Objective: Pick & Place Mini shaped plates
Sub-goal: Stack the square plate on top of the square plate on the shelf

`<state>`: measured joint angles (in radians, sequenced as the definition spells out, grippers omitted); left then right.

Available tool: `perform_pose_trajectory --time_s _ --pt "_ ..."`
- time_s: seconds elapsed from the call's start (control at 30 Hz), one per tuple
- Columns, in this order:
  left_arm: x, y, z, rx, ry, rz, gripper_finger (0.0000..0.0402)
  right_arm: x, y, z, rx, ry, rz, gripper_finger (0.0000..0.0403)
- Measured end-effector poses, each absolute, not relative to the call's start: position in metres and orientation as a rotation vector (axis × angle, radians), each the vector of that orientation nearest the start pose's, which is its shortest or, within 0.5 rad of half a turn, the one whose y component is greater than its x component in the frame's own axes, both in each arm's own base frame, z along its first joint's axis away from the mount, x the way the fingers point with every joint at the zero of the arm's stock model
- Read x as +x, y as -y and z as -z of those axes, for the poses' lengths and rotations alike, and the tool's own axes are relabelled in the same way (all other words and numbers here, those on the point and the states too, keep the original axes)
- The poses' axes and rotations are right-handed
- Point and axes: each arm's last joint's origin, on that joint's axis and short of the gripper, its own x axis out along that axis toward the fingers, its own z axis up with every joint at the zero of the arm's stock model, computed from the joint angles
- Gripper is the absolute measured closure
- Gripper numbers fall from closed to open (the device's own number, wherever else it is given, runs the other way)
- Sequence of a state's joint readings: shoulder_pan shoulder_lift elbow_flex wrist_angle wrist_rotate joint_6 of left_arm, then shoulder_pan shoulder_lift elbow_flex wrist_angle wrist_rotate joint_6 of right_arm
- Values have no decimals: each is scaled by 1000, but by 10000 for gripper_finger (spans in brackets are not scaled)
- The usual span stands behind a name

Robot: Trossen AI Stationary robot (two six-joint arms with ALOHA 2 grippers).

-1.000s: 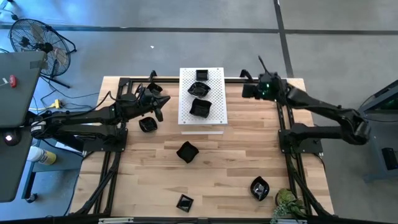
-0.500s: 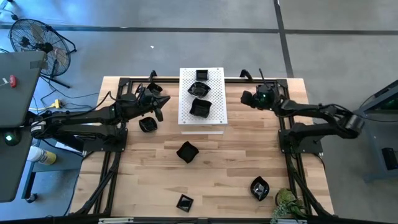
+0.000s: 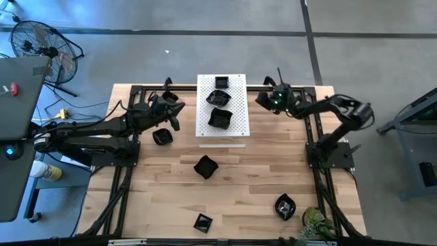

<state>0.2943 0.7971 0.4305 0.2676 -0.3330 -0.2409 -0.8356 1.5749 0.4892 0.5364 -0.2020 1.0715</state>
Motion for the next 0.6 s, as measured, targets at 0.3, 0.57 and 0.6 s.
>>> perform_pose_trajectory --time_s 0.3,0.57,0.6 --pt "170 -61 -251 -231 -24 -639 401 217 232 -121 1264 -281 871 307" --pt "170 -61 -253 -231 -6 -636 401 229 245 -119 1256 -350 886 319" --pt "170 -61 -253 -231 -4 -636 401 229 245 -120 1256 -341 881 320"
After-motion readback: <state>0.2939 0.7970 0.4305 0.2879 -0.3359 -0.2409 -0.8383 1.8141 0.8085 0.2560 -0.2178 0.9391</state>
